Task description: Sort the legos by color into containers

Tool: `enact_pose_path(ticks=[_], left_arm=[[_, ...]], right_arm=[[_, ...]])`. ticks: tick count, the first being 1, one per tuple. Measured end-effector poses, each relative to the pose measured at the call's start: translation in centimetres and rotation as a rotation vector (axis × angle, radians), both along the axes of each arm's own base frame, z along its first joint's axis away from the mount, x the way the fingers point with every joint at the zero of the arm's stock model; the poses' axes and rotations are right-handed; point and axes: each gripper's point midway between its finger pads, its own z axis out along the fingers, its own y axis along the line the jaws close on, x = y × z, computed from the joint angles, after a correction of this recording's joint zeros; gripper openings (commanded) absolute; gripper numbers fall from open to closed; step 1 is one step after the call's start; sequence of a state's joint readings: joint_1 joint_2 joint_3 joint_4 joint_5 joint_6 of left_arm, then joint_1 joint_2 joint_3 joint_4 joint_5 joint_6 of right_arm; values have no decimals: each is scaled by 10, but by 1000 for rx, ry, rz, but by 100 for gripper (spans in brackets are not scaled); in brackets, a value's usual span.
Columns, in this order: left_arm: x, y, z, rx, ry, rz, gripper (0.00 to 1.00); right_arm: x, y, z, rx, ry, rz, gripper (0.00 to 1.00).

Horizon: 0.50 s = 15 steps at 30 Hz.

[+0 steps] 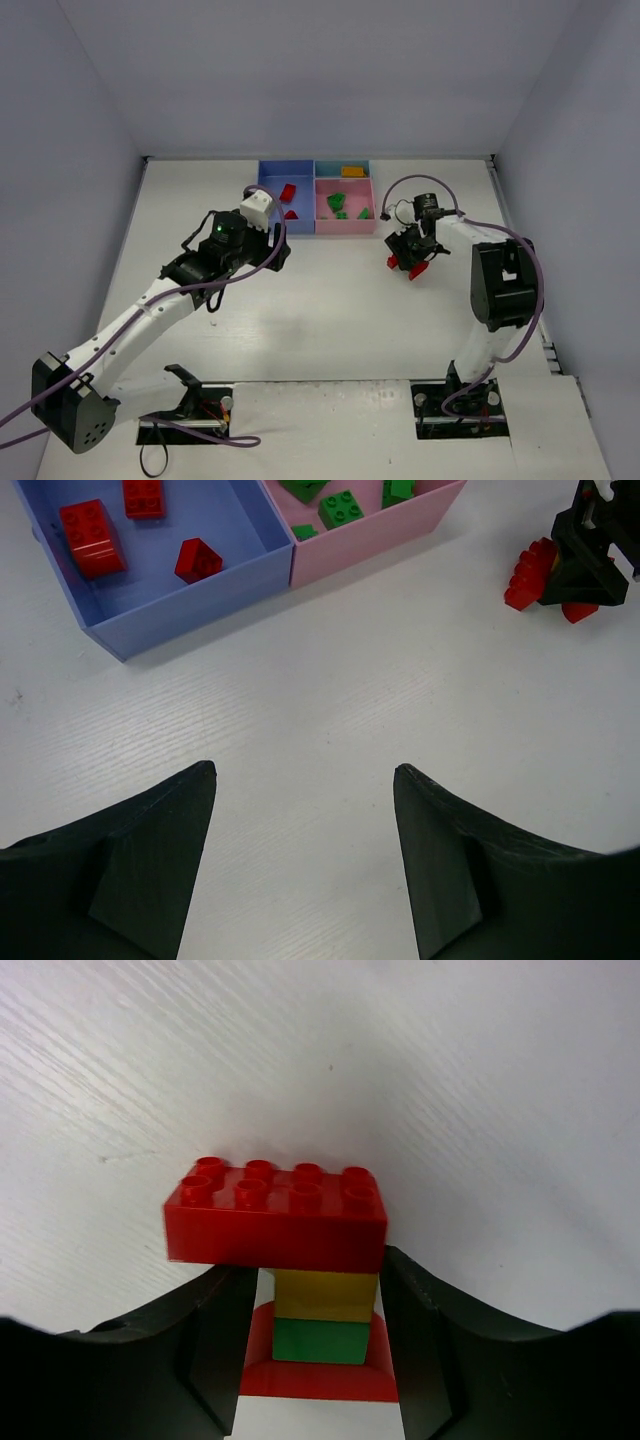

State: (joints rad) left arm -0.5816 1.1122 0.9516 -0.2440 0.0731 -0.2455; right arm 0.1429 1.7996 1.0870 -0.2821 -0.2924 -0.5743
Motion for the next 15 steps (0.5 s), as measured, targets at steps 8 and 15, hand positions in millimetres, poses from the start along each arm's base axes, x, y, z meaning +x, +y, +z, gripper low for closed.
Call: enact_pose_path(ticks=[8,15], left_arm=[[0,-1,0,-15,10,10,65],[1,0,0,-54,34,60,65]], right_arm=[[10,39,5,66,-48,-28,15],[8,98,15,131,-106,35,0]])
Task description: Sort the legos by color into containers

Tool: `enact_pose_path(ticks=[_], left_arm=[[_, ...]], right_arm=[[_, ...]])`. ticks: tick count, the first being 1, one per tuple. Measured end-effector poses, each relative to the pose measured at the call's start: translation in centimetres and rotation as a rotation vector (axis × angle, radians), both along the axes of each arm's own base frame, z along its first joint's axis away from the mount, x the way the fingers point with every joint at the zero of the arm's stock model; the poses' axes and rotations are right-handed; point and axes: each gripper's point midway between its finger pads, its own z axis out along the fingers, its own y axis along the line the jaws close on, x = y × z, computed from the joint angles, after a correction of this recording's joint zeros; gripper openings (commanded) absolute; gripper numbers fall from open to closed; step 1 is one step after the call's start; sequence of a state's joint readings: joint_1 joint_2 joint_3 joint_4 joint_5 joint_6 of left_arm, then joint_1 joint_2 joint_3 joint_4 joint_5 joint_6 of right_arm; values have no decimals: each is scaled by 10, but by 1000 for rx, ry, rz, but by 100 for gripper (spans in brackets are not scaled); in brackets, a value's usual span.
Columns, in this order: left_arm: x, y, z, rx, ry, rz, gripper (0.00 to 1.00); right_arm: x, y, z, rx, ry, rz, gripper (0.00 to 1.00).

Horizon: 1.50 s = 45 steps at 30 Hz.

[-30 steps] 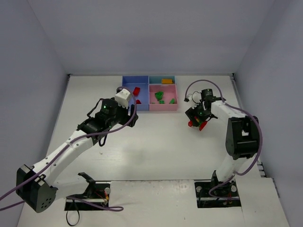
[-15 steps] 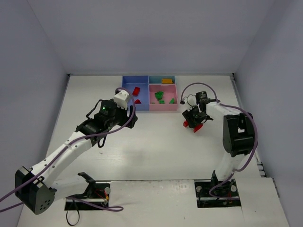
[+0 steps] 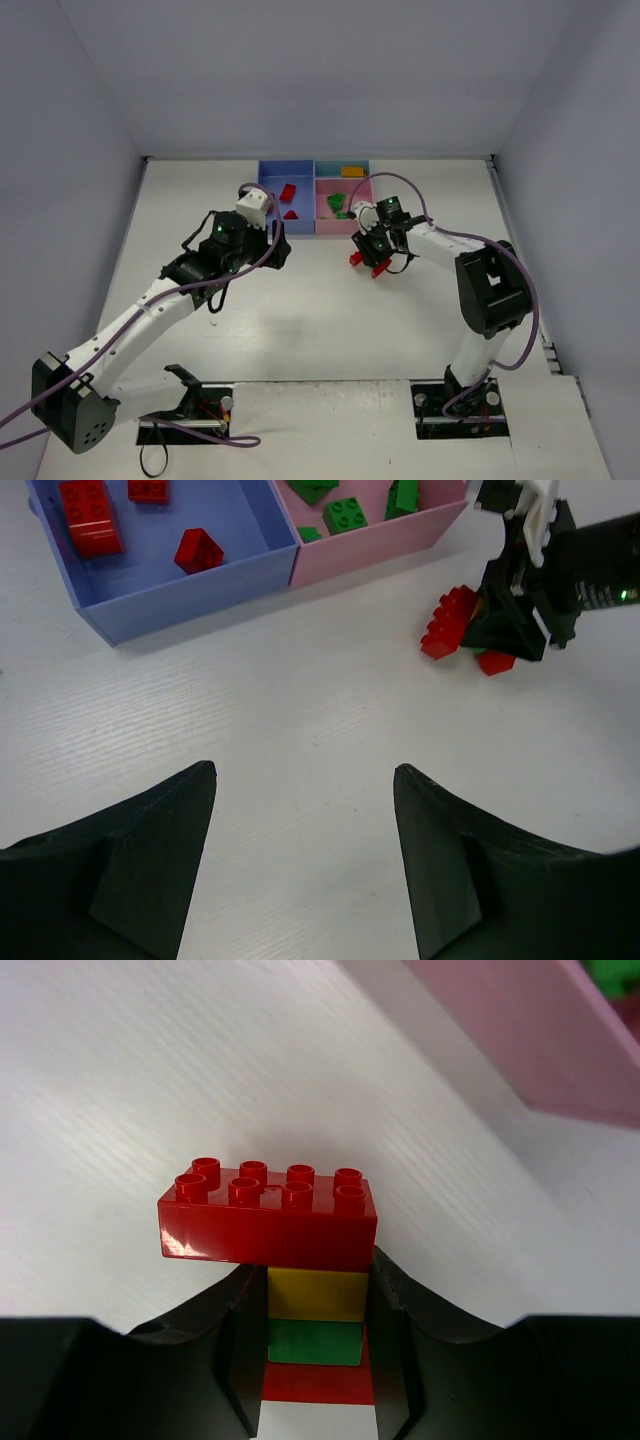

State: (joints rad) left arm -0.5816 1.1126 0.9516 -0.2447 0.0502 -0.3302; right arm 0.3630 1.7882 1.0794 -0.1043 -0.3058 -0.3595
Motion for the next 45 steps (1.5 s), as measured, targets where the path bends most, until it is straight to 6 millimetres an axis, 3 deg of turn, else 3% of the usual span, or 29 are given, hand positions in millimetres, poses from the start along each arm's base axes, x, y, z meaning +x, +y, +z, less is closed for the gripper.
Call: enact_pose_path(ticks=[4,10,13,16,21,27,41,43,45], left_arm=[[-1,-2,0,-52,32,41,65],[-2,-13,-4,-133,98,41,65],[-2,-19,-10,-170,149,33,65],[3,-20,-13,-224,195,34,65],[8,-24,-8,-308,232,11,65],[2,-45,0,-369,270,-95,64],[-7,-63,-24,-379,389,-199,64],[-7,-66,-25,-387,394,-215,60],[-8,-69,-25,-397,402,-228,51]], right_arm=[[-18,47,19,42,-62,105,0],[-39,115,91,178,-274,264,0],[-46,130,118,234,-354,300,0],[-52,135,128,260,-390,318,0],[-58,136,125,262,-394,332,0],[-58,136,129,269,-415,337,0],[-61,136,147,301,-462,348,0],[-63,136,145,304,-459,353,0],[-64,135,144,306,-455,356,0]])
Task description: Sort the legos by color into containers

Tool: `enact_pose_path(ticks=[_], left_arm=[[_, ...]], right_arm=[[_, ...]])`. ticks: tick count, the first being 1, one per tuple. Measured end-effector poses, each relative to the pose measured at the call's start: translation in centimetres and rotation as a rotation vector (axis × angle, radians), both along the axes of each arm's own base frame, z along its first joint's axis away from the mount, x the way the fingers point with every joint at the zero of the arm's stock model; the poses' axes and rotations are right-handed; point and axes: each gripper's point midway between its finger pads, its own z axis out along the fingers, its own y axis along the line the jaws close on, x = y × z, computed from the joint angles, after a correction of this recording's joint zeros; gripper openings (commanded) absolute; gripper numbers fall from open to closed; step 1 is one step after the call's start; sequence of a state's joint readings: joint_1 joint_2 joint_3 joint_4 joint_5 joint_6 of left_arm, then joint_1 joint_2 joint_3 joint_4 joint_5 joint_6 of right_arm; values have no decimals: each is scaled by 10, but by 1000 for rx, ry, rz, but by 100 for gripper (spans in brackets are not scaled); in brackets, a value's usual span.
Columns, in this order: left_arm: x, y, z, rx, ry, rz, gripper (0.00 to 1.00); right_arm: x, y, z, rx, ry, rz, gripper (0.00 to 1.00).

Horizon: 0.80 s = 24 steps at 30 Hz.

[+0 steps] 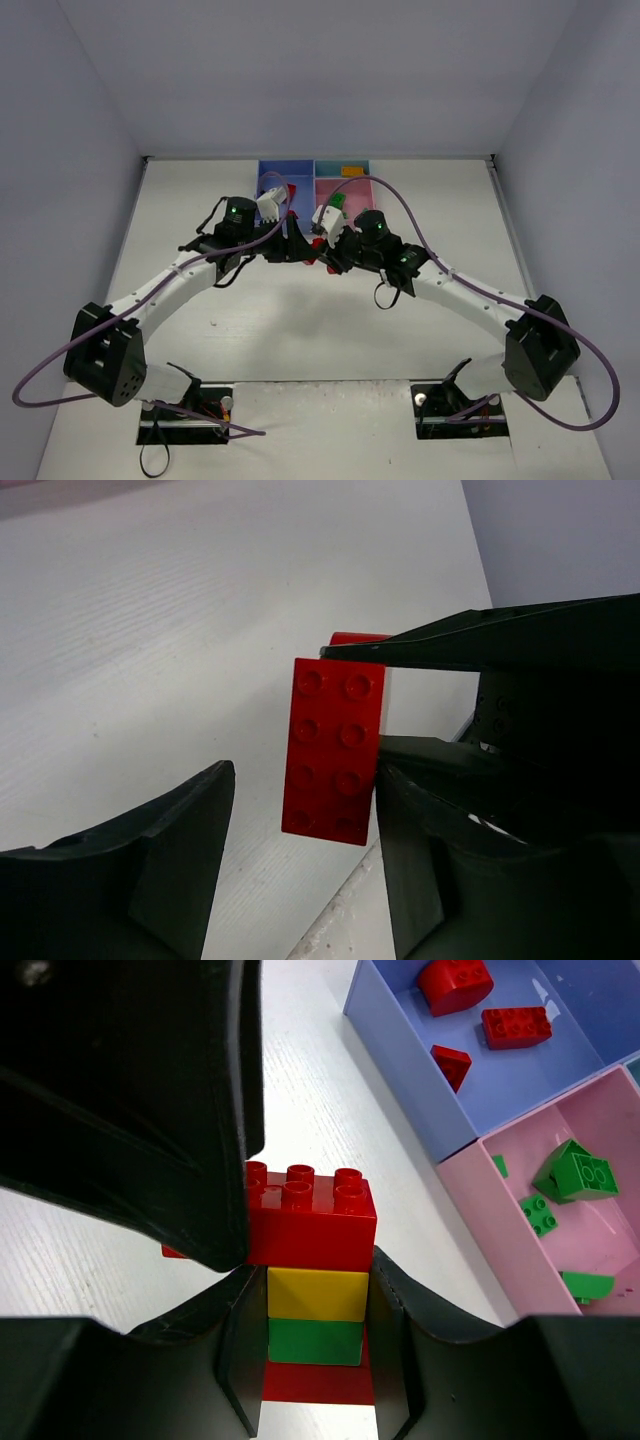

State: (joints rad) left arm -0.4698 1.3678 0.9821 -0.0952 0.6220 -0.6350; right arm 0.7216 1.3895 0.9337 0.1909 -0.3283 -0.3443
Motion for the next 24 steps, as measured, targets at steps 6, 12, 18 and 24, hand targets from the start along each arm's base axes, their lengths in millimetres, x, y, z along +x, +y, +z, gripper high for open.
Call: enact_pose_path(ticks=[6,12,18,24], left_arm=[[-3,-10,10,-55,-19,-50,7],[-5,-14,15,-89,-23,-69,0],[-2,-14,19,-112,-23,-62,0],[23,5,29,-123,-64,13,0]], right_arm=[[-2,-3,1,8,-8,-1,1],[-5,-7,5,21,-27,-8,1],[-10,-12,-1,29,-33,-11,1],[-31,-33,-46,-37,59,-23,0]])
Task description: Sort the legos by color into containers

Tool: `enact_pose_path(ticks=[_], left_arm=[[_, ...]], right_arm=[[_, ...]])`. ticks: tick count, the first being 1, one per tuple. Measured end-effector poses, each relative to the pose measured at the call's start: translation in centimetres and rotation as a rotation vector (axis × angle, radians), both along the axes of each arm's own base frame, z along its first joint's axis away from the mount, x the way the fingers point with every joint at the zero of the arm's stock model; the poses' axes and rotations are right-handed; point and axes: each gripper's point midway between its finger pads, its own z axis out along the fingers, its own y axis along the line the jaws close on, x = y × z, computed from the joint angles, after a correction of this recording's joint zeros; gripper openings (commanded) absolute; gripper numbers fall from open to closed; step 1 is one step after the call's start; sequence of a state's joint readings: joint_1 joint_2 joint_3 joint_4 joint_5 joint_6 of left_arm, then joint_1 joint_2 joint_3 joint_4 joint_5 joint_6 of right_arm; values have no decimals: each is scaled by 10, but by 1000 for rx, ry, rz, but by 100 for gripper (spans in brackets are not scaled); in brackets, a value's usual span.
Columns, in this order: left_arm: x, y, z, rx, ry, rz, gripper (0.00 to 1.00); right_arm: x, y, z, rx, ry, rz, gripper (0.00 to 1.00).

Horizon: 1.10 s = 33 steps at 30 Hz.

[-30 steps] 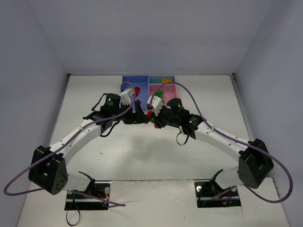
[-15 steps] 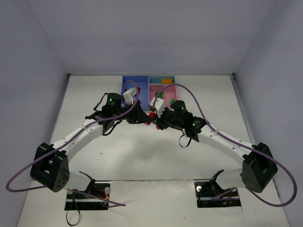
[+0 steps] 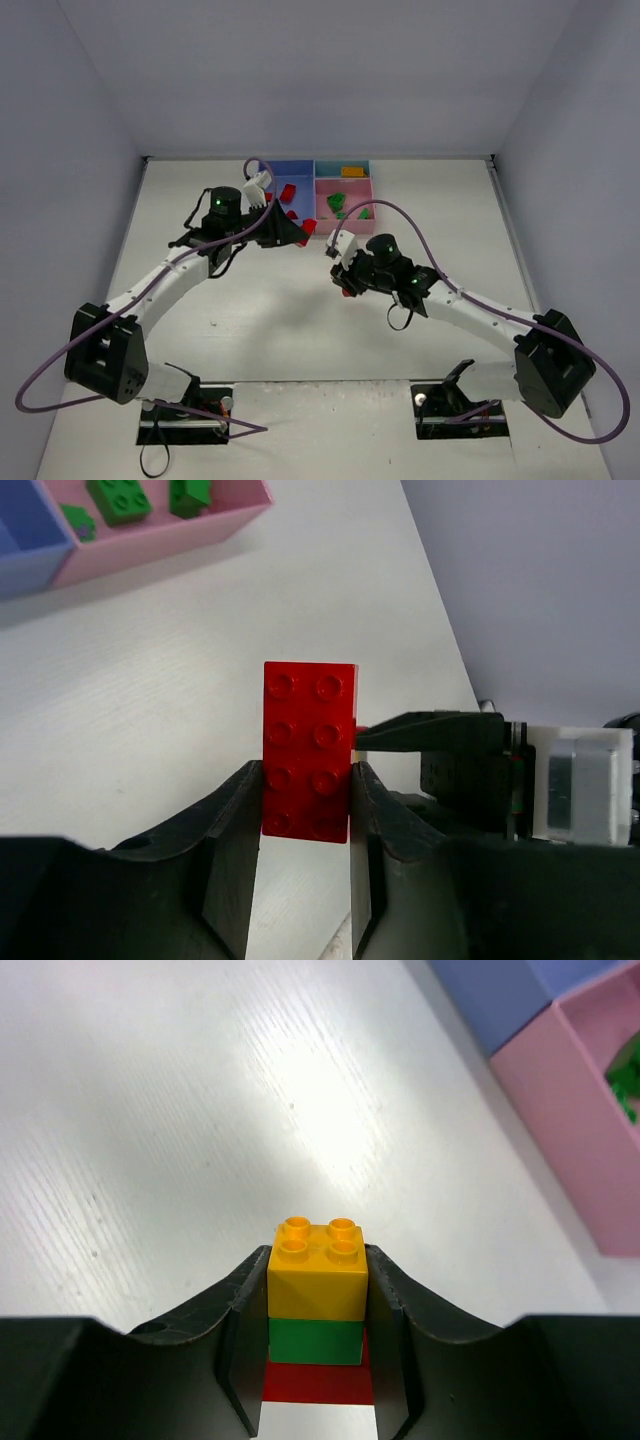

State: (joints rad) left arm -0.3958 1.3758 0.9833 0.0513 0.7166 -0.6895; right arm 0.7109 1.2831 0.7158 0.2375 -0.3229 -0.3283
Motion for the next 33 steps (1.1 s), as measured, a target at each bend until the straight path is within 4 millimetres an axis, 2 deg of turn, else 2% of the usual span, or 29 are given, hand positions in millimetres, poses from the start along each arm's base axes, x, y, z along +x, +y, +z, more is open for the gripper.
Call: enact_pose_path(ticks=[3,5,8,11,12,13,15,18,20,22,24,27,29,33], left_arm=[[19,11,2,60,-36,52,0],[38,16,5,123,-76,91,2],[75,23,4,231,-126,160,4],[115,32,-11,352,-150,232,7],[127,35,-20,390,-146,253,11],[137,37,-28,422,-142,268,25],[157,41,-47,487,-127,292,37],[176,45,-77,567,-96,308,55],[181,48,-93,604,-72,312,67],[182,50,-101,629,-62,312,71],[182,52,-100,635,-64,314,73],[180,53,-85,624,-101,318,73],[169,55,-71,612,-139,316,73],[125,56,-31,511,-268,299,73]], right_arm=[[-4,-14,-12,-15,39,-32,0],[-2,-18,-10,-7,42,-52,0],[2,-21,-3,17,38,-74,0],[4,-21,2,34,47,-90,0],[5,-21,4,39,50,-96,0],[5,-20,6,45,53,-101,0],[8,-18,14,63,54,-113,0],[16,-16,28,102,57,-144,0],[21,-17,36,130,64,-173,0],[28,-20,44,157,71,-205,0],[35,-23,52,185,79,-239,0],[46,-25,65,234,96,-290,0],[53,-26,71,265,114,-328,0],[65,-21,89,350,161,-399,0]])
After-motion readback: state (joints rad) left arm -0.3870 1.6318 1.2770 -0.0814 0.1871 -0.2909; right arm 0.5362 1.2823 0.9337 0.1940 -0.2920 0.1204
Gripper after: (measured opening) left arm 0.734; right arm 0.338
